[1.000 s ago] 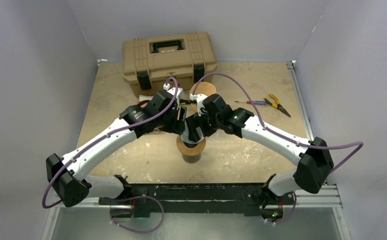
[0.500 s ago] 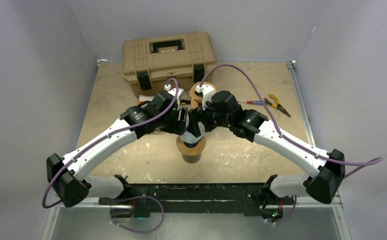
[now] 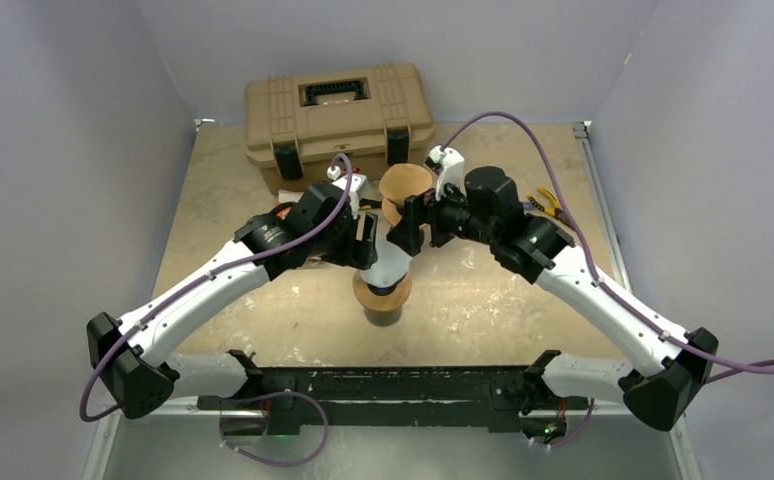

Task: Place the coffee filter in the dripper
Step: Place the coffee filter in the coffee dripper.

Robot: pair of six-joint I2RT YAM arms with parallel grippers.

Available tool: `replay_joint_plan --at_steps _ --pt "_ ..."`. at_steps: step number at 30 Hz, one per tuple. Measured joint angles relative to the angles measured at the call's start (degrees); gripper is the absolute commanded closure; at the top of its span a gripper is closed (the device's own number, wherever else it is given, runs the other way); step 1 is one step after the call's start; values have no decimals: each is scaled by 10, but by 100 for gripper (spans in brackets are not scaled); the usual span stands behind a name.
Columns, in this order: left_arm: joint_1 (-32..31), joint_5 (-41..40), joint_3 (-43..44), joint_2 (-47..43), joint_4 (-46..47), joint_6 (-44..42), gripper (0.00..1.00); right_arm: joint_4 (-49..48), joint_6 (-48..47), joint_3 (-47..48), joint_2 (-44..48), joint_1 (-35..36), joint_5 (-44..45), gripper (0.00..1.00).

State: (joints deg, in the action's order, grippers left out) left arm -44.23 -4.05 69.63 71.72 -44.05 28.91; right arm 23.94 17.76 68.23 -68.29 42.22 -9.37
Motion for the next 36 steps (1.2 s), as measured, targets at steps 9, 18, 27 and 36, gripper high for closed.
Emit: replay_joint_plan --at_steps 9,18,27,36 --pt "0 15 2 -6 3 0 15 -23 16 -19 12 -67 -101 5" --pt "1 42 4 -24 16 0 6 -37 27 -47 16 -109 -187 6" --pt "34 52 4 -43 18 -1 8 -60 35 -86 17 -130 -240 11" --pt "104 85 -11 -73 20 -17 12 -83 37 -110 -1 -145 -281 14"
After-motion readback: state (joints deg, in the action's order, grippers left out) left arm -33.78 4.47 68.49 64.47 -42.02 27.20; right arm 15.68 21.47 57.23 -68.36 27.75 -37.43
